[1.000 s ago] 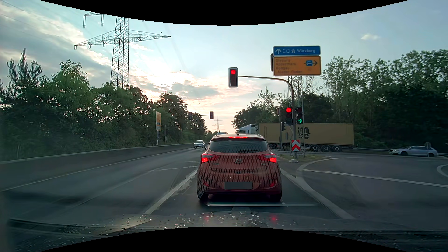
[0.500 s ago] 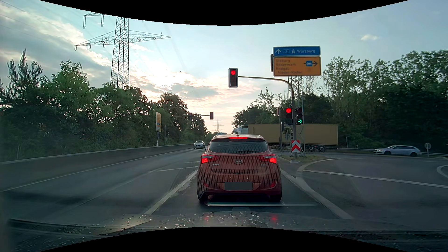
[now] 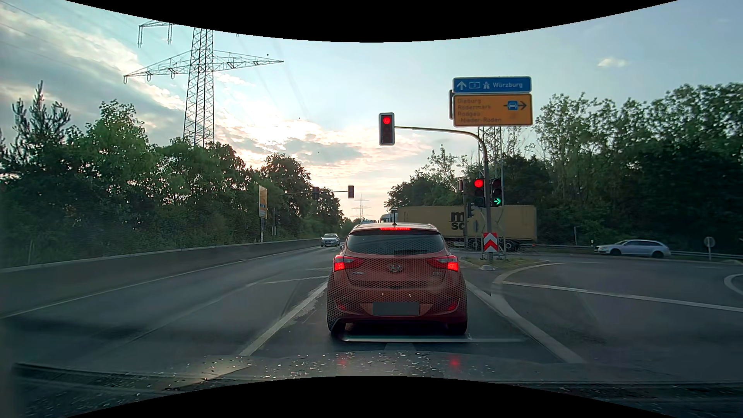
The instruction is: Follow the waypoints while adhering to traffic rules and regulations
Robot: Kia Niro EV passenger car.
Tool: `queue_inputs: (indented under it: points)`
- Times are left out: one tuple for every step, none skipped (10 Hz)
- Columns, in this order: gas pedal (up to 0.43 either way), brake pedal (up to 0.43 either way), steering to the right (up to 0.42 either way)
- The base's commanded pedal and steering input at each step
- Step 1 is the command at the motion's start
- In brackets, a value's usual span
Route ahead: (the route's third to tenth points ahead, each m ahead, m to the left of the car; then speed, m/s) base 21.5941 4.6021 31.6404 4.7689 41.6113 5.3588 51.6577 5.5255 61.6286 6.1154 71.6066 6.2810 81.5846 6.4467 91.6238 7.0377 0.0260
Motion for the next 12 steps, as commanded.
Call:
queue_inputs:
  points:
    - [0.0,0.329,-0.006]
    - [0.0,0.329,-0.005]
    - [0.0,0.323,-0.005]
    - [0.0,0.329,-0.005]
    - [0.0,0.329,-0.005]
    - [0.0,0.335,-0.006]
    - [0.0,0.341,-0.006]
    - [0.0,0.348,-0.005]
    - [0.0,0.354,-0.005]
    - [0.0,0.36,-0.005]
    - [0.0,0.372,-0.005]
    - [0.0,0.366,-0.006]
